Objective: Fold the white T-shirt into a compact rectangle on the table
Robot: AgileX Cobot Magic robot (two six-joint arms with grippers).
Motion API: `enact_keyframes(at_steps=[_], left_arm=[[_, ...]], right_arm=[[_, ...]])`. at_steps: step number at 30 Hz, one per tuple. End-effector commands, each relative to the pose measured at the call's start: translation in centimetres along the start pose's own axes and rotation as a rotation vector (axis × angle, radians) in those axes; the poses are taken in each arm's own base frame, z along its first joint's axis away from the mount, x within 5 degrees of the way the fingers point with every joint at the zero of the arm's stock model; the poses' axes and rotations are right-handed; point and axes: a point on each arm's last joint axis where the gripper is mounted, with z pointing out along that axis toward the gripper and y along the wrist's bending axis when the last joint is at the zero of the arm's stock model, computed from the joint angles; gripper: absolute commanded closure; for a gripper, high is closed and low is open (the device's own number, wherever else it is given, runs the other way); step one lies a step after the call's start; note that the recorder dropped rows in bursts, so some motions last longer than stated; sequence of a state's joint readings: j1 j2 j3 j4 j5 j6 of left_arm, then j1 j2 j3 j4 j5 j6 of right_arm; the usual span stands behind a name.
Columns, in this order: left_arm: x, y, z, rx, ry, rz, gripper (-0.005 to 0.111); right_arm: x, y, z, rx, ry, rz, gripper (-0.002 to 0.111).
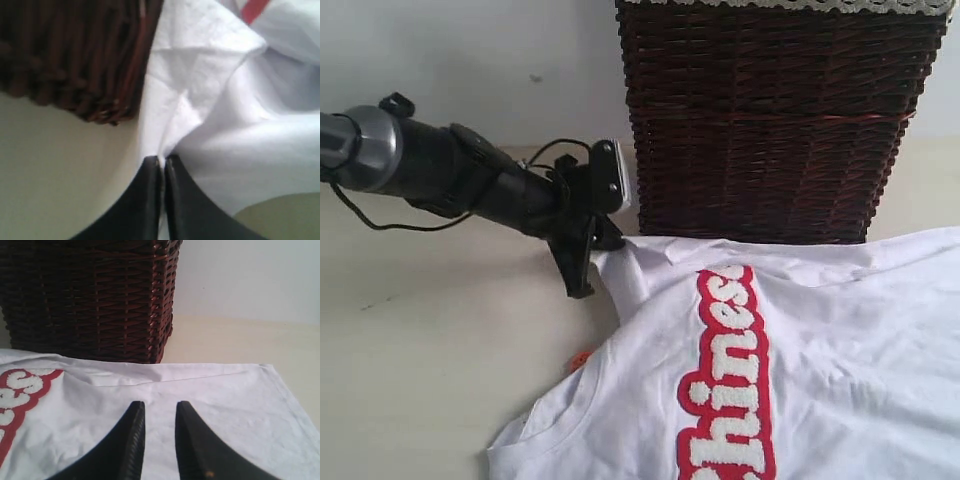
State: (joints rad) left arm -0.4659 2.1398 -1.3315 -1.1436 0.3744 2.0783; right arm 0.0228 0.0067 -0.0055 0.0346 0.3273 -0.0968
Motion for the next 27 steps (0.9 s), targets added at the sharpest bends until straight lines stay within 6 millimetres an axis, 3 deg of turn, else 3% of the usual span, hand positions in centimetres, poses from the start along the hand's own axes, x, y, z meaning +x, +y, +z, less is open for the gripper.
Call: enact_keyframes(at_steps=[1,6,14,19,27], left_arm=[[0.4,2.3,-2.7,-0.095,-0.002,-0.061,0.107],[0.6,3.6,-4.2,-0.156,0.004,-0.041,0.107],[-0.7,5.2,-5.7,-0.242,-0.006,0.013,0.107],[-0.5,7.1,-6.9,-0.416,0.103,0.129,0.107],[0.8,6.1,-6.5,-0.390,0.140,0.120,0.107]], right_arm=[[0.1,0.0,0.0,0.000,-0.010,-0.002,0.085],[0.1,0.0,0.0,0.000,-0.010,-0.002,0.085],[0.1,0.0,0.0,0.000,-0.010,-0.002,0.085],[0.1,0.0,0.0,0.000,-0.010,-0.002,0.085],[0.1,0.0,0.0,0.000,-0.010,-0.002,0.085]])
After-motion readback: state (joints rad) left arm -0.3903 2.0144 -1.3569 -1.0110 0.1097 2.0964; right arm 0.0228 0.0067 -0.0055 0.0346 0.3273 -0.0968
